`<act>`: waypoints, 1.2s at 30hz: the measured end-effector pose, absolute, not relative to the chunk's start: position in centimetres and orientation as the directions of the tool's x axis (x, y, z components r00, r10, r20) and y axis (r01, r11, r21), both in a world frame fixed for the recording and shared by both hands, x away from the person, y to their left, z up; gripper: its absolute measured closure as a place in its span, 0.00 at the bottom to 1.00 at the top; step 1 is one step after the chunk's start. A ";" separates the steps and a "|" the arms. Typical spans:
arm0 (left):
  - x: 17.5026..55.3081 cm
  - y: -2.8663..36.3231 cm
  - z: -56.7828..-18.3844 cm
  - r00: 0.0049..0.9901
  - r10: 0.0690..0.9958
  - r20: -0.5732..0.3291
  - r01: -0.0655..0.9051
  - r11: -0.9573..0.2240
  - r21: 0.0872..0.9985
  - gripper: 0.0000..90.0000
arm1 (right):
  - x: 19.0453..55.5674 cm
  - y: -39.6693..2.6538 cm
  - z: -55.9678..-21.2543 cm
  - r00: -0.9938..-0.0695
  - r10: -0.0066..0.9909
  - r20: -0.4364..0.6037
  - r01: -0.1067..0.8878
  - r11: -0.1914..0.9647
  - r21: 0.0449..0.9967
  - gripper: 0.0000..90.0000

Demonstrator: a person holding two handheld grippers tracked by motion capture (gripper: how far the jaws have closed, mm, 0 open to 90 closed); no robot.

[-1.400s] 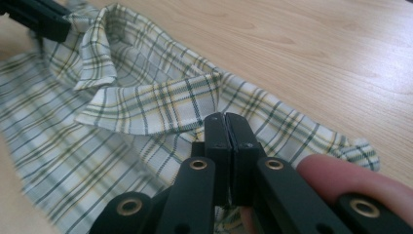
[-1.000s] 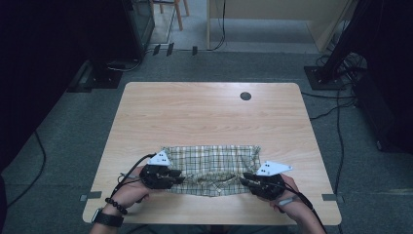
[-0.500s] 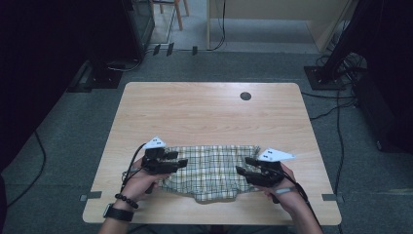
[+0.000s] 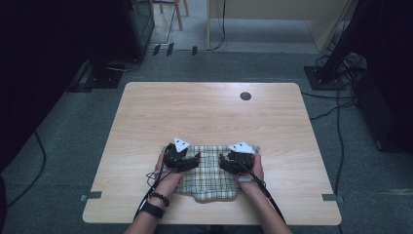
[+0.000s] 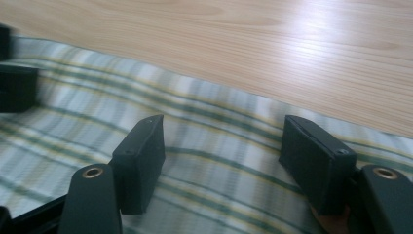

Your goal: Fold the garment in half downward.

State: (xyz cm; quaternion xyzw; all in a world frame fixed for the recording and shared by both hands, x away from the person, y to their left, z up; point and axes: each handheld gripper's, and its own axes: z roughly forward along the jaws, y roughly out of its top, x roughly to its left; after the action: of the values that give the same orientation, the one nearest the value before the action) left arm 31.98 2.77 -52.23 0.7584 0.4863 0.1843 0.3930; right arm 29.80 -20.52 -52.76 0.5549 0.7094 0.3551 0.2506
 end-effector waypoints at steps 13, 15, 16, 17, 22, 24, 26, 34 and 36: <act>32.3 3.9 -52.4 0.405 0.901 -0.153 0.606 -0.139 0.783 0.39 | 28.4 -23.6 -52.9 -0.138 0.989 0.058 0.613 0.039 0.789 0.41; 32.3 4.0 -52.4 0.407 0.900 -0.159 0.607 -0.136 0.783 0.39 | 28.4 -23.6 -52.9 -0.139 0.989 0.058 0.613 0.039 0.789 0.41; 32.3 4.0 -52.4 0.407 0.899 -0.160 0.607 -0.135 0.783 0.39 | 28.4 -23.6 -52.9 -0.138 0.989 0.059 0.613 0.038 0.789 0.41; 32.3 4.0 -52.4 0.408 0.899 -0.161 0.607 -0.135 0.783 0.39 | 28.4 -23.6 -52.9 -0.137 0.989 0.061 0.613 0.037 0.789 0.40; 32.3 3.8 -52.4 0.412 0.899 -0.146 0.604 -0.149 0.783 0.38 | 28.5 -22.7 -52.2 -0.089 0.993 0.074 0.590 -0.007 0.808 0.30; 32.2 3.6 -52.4 0.415 0.900 -0.132 0.601 -0.162 0.783 0.37 | 28.7 -20.9 -51.6 -0.146 0.987 0.060 0.563 0.033 0.826 0.28; 32.2 3.5 -52.4 0.419 0.900 -0.121 0.599 -0.174 0.782 0.35 | 29.3 -19.0 -51.5 -0.226 0.973 0.058 0.578 0.086 0.812 0.24; 32.2 3.3 -52.4 0.436 0.894 -0.103 0.596 -0.201 0.777 0.26 | 30.7 -18.2 -52.8 -0.234 0.970 0.069 0.623 0.095 0.776 0.26; 32.1 3.4 -52.4 0.427 0.898 -0.101 0.599 -0.198 0.776 0.23 | 30.7 -19.2 -52.8 -0.205 0.977 0.057 0.627 0.086 0.775 0.28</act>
State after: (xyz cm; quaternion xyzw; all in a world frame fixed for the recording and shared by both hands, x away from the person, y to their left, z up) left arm 32.09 3.36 -52.39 0.7495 0.4994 0.1924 0.3897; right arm 30.71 -19.22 -52.75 0.5785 0.6930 0.3495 0.2508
